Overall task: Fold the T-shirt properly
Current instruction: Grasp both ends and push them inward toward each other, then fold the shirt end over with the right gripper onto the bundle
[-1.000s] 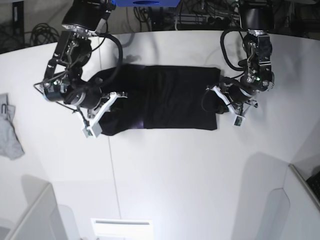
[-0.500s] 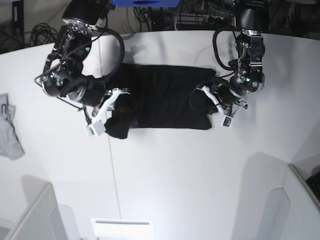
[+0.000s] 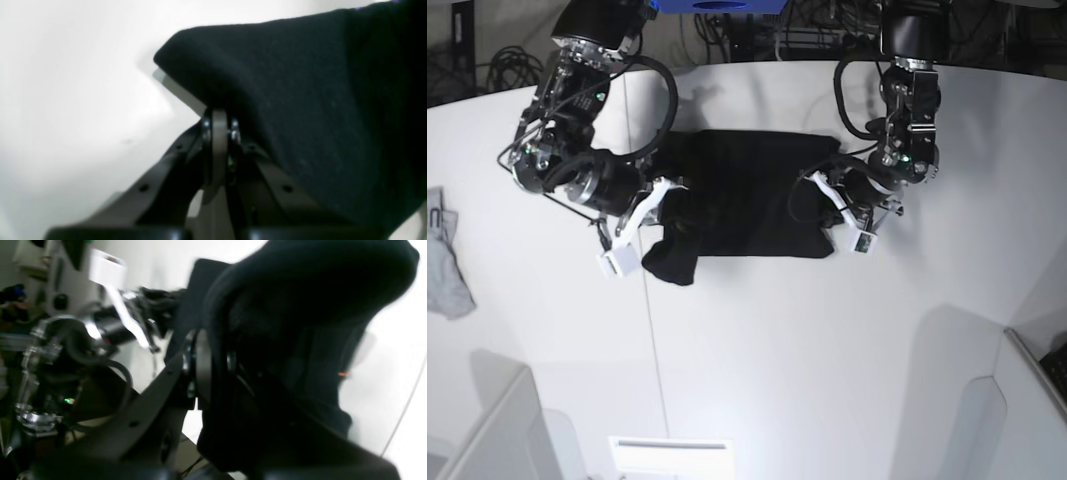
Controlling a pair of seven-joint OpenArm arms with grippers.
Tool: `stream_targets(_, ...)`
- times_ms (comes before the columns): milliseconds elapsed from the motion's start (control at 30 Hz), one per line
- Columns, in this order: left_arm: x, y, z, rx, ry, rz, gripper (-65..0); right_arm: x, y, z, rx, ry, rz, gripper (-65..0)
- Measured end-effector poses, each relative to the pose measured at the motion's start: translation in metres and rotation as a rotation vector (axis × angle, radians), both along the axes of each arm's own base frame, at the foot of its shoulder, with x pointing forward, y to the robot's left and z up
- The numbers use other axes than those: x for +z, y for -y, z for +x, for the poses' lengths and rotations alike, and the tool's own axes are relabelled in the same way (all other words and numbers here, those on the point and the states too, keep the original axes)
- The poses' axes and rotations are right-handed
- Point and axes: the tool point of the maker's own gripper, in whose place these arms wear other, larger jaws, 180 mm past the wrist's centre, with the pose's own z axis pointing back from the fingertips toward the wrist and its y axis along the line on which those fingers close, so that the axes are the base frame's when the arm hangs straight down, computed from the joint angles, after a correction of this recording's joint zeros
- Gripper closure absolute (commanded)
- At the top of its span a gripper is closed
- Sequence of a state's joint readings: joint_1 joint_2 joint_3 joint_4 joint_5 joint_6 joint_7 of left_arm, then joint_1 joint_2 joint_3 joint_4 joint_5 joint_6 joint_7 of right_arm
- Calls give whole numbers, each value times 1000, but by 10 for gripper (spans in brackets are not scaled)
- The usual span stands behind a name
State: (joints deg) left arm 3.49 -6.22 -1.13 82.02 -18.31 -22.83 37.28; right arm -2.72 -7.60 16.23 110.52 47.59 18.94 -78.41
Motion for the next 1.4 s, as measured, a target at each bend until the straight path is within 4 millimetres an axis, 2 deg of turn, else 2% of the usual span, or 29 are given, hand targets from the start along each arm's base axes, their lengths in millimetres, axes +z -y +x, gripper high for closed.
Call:
stream_targets(133,-1,16,-4,-46,-6,-6,0,0,0,0,0,-1,0,0)
stream_targets(267,-2,21,-4,-29,-14,-14,0,-1,0,0,0,-3,1,0)
stream_targets(367,-1,23,-4,-39,-10,-9,0,-1,-1,8,-29,20,17,0)
stream_targets(533,5,24,-9,-63,-15,18,0,-30,-28,6,6,-69,27,0)
stream_targets(733,7,22,-12,-71,-15,36,0,-43,-55,0,41,-85,63,0)
stream_targets(933,4,14,-19,-67,-18,32,0,-73,-55,-3,4,-157,33,0)
stream_targets(1033,4,14,-19,-68,-21,34,0,-81,-65,-9,20,-195,49,0)
stream_targets(1167,6,4,-23,-75,-17,68,0,-89,-64,-12,17,-218,42,0)
stream_targets(1300,13,-23,-46,-38,-30,127,0,-88,-63,-10,16,-215,42,0)
stream_targets(1333,14,-33,-51,-16,-35,138,0,-88,-62,-10,17,-214,38,-11)
stream_targets(1400,17,-53,-58,35,-45,162,0,-89,-60,-11,19,-215,33,-102)
